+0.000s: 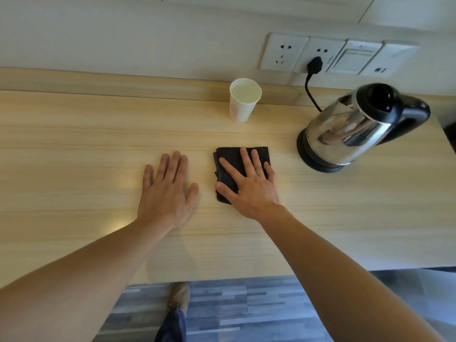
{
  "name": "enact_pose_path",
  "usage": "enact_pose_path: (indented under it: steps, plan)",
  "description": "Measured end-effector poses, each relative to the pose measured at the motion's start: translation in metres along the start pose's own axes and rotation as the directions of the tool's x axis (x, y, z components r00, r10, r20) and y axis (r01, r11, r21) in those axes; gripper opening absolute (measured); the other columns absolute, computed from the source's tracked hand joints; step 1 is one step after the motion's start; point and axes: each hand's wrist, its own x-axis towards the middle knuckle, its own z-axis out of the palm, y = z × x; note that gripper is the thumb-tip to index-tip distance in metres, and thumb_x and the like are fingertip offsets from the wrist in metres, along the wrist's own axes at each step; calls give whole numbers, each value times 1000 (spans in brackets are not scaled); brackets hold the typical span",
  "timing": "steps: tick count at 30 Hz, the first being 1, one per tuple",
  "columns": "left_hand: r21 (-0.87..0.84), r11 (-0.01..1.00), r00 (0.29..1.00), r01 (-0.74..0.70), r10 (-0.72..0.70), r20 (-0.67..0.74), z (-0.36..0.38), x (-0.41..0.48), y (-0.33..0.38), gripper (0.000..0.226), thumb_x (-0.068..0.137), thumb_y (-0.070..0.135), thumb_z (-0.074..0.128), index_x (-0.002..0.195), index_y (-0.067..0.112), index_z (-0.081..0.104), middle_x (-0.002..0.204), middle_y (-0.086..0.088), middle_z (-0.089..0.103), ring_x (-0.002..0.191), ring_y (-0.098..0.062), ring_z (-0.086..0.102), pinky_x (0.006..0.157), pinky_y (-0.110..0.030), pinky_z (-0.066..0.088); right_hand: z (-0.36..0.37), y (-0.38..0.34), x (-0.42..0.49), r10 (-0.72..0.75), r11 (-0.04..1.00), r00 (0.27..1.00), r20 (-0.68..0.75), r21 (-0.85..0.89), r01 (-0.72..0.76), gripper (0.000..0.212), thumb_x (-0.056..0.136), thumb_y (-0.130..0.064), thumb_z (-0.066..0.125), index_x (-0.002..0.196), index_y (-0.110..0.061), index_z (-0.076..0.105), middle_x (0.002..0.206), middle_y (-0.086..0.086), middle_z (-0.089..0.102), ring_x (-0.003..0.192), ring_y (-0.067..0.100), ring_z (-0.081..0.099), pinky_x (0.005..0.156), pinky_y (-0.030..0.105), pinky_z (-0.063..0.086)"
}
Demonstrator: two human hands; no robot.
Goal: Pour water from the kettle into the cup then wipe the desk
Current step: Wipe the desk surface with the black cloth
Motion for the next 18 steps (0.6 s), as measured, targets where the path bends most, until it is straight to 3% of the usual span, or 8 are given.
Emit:
enact_pose_path:
  steps: [9,18]
  plan:
    - [12,1000,998,1,0,-55,6,1,-2,77,102,60,7,168,21,-2,179,0,1,164,-23,-1,131,-55,6,22,-4,-67,-19,1000,1000,-18,9,20,75,90,-88,13,158,-61,-2,175,-4,-17,158,19,-24,125,47,-10]
    - [-31,999,1000,11,-11,-3,2,0,0,73,104,55,12,168,22,-2,179,0,-2,164,-23,-4,131,-55,2,44,-10,-138,-42,997,998,-44,69,45,65,98,-79,12,159,-59,4,176,-3,-11,159,19,-19,127,49,-6]
